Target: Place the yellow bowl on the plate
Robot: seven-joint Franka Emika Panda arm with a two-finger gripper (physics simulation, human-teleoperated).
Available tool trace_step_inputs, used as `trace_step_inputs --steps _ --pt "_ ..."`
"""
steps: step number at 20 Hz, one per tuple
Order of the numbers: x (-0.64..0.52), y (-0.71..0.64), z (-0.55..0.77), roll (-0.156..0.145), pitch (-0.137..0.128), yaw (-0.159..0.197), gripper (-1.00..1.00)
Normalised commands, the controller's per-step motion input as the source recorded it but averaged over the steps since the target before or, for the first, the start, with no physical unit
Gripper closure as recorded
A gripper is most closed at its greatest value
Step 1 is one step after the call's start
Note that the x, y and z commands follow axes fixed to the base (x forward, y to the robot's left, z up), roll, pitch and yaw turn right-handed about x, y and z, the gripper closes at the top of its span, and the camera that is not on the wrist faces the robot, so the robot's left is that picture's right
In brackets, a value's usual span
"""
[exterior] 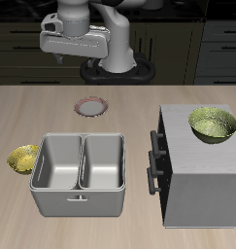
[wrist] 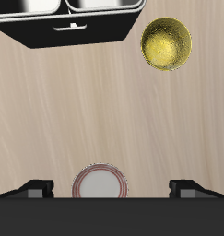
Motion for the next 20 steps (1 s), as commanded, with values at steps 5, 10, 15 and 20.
trace_step_inputs --steps 5,10,15,20 --pt "0.18 -0.49 0.17 -0.062 -0.012 -0.009 -1.0" --pt "0.16 -0.35 0.13 -0.023 -0.008 -0.015 -1.0" --pt "0.21 -0.26 0.22 0.033 -0.041 0.03 -1.0" --pt "0.16 -0.2 0.11 0.017 0.004 0.007 -1.0"
